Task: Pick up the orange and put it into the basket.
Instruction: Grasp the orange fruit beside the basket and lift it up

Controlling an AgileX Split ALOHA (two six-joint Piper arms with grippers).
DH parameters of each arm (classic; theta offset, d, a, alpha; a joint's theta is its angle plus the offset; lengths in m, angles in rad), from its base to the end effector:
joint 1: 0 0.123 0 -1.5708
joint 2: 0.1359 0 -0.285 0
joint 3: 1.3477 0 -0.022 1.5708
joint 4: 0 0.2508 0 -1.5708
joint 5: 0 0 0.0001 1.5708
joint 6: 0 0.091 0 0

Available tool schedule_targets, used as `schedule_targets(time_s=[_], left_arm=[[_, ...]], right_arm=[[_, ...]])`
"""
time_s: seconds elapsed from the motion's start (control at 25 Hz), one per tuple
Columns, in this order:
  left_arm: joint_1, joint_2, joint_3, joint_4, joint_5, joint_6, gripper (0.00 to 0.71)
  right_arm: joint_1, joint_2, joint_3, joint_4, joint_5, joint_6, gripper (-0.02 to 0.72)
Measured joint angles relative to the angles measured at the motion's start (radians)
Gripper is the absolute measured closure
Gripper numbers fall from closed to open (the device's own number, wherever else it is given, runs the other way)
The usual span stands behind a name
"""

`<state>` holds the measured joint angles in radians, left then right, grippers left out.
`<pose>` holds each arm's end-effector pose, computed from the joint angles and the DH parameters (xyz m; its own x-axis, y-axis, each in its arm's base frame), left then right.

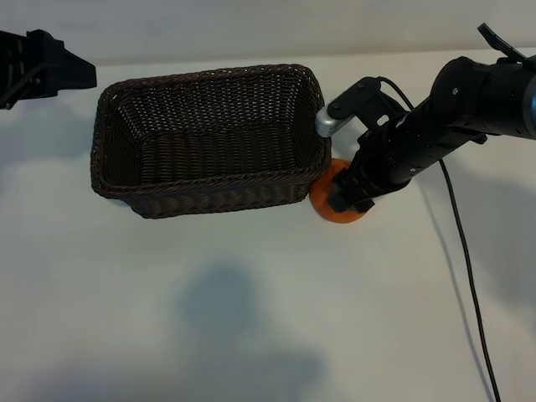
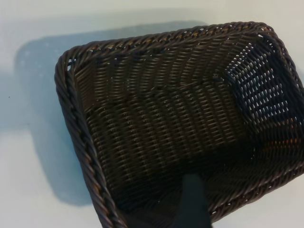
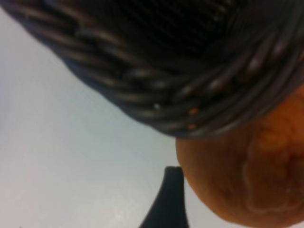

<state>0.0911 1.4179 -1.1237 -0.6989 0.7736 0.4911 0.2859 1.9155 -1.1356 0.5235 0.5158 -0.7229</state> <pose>0.3012 -0.0136 0.3169 -0.7574 -0.1142 -0.6429 0.1767 0.9120 -0.3702 0.3533 0.1273 0.1520 -0.7522 -0.4784 -0.4530 -0.5809 0.8061 0.1133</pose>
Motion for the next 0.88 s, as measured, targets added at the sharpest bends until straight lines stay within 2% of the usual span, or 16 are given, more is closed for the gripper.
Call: schedule_targets(time_s=[0.36,0.72,0.8,0.88], left_arm=[[0.0,0.0,0.0,0.0,0.0,0.0,0.12],[0.0,0.0,0.0,-0.002,0.0,0.0,0.12],[0.0,0.0,0.0,-0.003,0.0,0.0,0.12],[0.0,0.0,0.0,-0.003,0.0,0.0,0.12]], right_arm=[[0.0,0.006,0.0,0.156,-0.013,-0.125,0.07],[0.0,0.059,0.0,0.178,-0.024,-0.155,0.082],[0.0,0.076,0.0,0.18,-0.028,-0.156,0.106],[0.0,0.078,0.0,0.18,-0.032,-0.156,0.161]])
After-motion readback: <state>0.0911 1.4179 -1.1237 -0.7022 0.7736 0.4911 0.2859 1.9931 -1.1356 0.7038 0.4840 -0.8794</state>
